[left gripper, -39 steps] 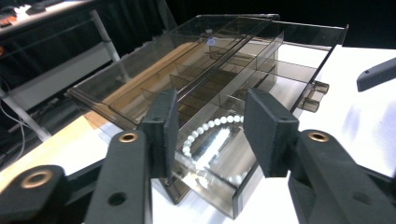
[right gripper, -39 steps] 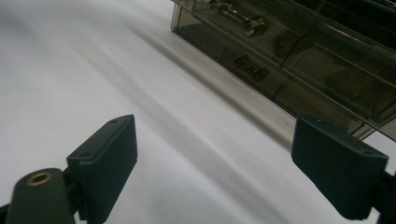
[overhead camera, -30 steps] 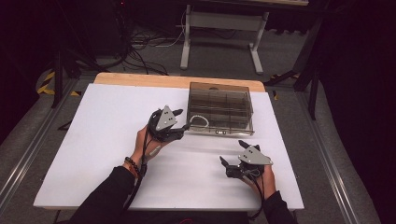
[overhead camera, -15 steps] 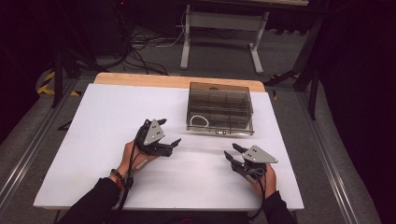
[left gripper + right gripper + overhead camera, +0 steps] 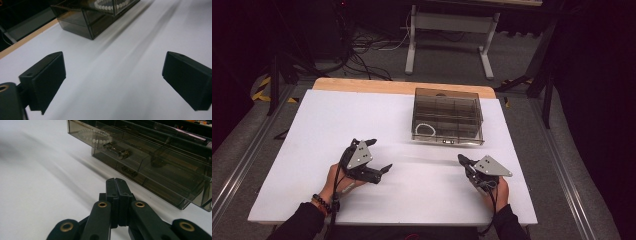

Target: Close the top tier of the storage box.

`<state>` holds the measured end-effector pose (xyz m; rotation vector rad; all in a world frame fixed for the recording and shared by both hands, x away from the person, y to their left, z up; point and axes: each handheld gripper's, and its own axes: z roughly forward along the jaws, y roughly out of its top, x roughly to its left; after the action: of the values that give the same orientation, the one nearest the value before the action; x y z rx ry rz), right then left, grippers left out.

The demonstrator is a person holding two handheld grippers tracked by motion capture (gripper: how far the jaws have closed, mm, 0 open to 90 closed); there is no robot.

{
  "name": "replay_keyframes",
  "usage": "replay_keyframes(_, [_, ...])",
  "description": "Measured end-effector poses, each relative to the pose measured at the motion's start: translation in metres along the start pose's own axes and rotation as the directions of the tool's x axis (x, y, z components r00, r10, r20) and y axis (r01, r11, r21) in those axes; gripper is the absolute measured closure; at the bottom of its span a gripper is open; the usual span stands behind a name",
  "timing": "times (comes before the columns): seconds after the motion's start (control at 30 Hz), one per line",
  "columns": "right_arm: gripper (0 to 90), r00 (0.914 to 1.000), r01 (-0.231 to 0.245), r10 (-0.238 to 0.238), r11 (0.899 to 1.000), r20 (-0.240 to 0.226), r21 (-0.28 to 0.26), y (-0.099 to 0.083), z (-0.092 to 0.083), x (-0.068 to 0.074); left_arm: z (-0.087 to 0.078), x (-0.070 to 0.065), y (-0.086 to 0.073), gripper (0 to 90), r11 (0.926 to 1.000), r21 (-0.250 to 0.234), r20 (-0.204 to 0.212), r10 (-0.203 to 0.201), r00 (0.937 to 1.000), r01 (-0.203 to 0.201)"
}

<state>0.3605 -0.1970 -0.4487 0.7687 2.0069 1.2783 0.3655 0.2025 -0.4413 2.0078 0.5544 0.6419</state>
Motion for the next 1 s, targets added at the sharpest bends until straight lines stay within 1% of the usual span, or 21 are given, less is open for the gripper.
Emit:
replay_keyframes(0.03, [90.0, 1.0, -0.003, 0.003, 1.0, 0.007, 0.0, 0.001, 0.0, 0.0, -0.003, 0.0, -0.002, 5.2, 1.0, -0.001, 0.005, 0.003, 1.0, -0.003])
replay_keyframes(0.07, [90.0, 1.0, -0.004, 0.004, 1.0, 0.009, -0.002, 0.001, 0.0, 0.0, -0.01, 0.0, -0.004, 5.4, 1.0, -0.003, -0.013, 0.006, 0.9999, -0.006])
replay_keyframes(0.13, [90.0, 0.9998, 0.001, -0.001, 1.0, 0.022, -0.012, 0.002, 0.001, 0.0, -0.018, 0.001, -0.007, 5.4, 0.9999, -0.014, -0.022, 0.003, 0.9998, -0.004])
replay_keyframes(0.17, [90.0, 0.9996, -0.003, 0.003, 1.0, 0.028, -0.015, 0.002, 0.001, 0.0, -0.022, 0.0, -0.009, 5.6, 0.9997, -0.025, -0.032, -0.007, 0.9995, 0.006])
replay_keyframes(0.23, [90.0, 0.9993, -0.009, 0.01, 1.0, 0.035, -0.024, 0.003, 0.002, 0.0, -0.03, 0.001, -0.013, 5.4, 0.9995, -0.029, -0.035, -0.009, 0.9994, 0.008])
replay_keyframes(0.33, [90.0, 0.9986, -0.002, 0.004, 0.999, 0.054, -0.034, 0.006, 0.005, 0.0, -0.041, 0.001, -0.02, 5.2, 0.9997, -0.023, -0.052, -0.014, 0.9986, 0.013])
replay_keyframes(0.4, [90.0, 0.9985, 0.001, 0.001, 0.999, 0.056, -0.043, 0.008, 0.007, 0.0, -0.047, 0.001, -0.025, 5.1, 0.9996, -0.019, -0.07, -0.021, 0.9973, 0.02])
replay_keyframes(0.43, [90.0, 0.9978, 0.005, -0.002, 0.999, 0.066, -0.046, 0.009, 0.009, 0.0, -0.049, 0.001, -0.028, 5.1, 0.9996, -0.016, -0.074, -0.025, 0.9969, 0.024])
replay_keyframes(0.5, [90.0, 0.9976, 0.005, -0.001, 0.999, 0.07, -0.051, 0.012, 0.012, 0.0, -0.054, 0.001, -0.033, 4.9, 0.9994, -0.011, -0.081, -0.035, 0.9961, 0.034])
replay_keyframes(0.53, [90.0, 0.9966, 0.014, -0.009, 0.999, 0.082, -0.052, 0.012, 0.014, 0.0, -0.057, 0.001, -0.036, 5.0, 0.9994, -0.005, -0.088, -0.035, 0.9955, 0.035])
replay_keyframes(0.57, [90.0, 0.9955, 0.007, -0.002, 0.999, 0.094, -0.047, 0.013, 0.016, -0.001, -0.06, 0.001, -0.038, 5.0, 0.999, -0.006, -0.088, -0.045, 0.9951, 0.045])
replay_keyframes(0.6, [90.0, 0.995, 0.003, 0.001, 0.999, 0.1, -0.042, 0.013, 0.018, -0.001, -0.062, 0.001, -0.04, 5.0, 0.9989, -0.003, -0.087, -0.047, 0.9951, 0.047])
replay_keyframes(0.67, [90.0, 0.9929, 0.0, 0.004, 0.999, 0.119, -0.038, 0.013, 0.019, -0.002, -0.065, 0.0, -0.043, 4.9, 0.9989, 0.004, -0.098, -0.046, 0.9941, 0.046])
replay_keyframes(0.8, [90.0, 0.9916, 0.001, 0.005, 0.999, 0.129, -0.045, 0.014, 0.022, -0.002, -0.073, -0.001, -0.049, 4.9, 0.9984, 0.001, -0.109, -0.056, 0.9924, 0.056])
replay_keyframes(0.87, [90.0, 0.9921, 0.003, 0.003, 0.999, 0.125, -0.046, 0.015, 0.024, -0.002, -0.075, -0.001, -0.05, 4.9, 0.998, 0.0, -0.111, -0.062, 0.9919, 0.063])
replay_keyframes(1.0, [90.0, 0.9916, 0.005, 0.002, 0.999, 0.129, -0.049, 0.019, 0.029, 0.0, -0.074, 0.0, -0.05, 5.0, 0.9979, -0.004, -0.113, -0.065, 0.9915, 0.065])
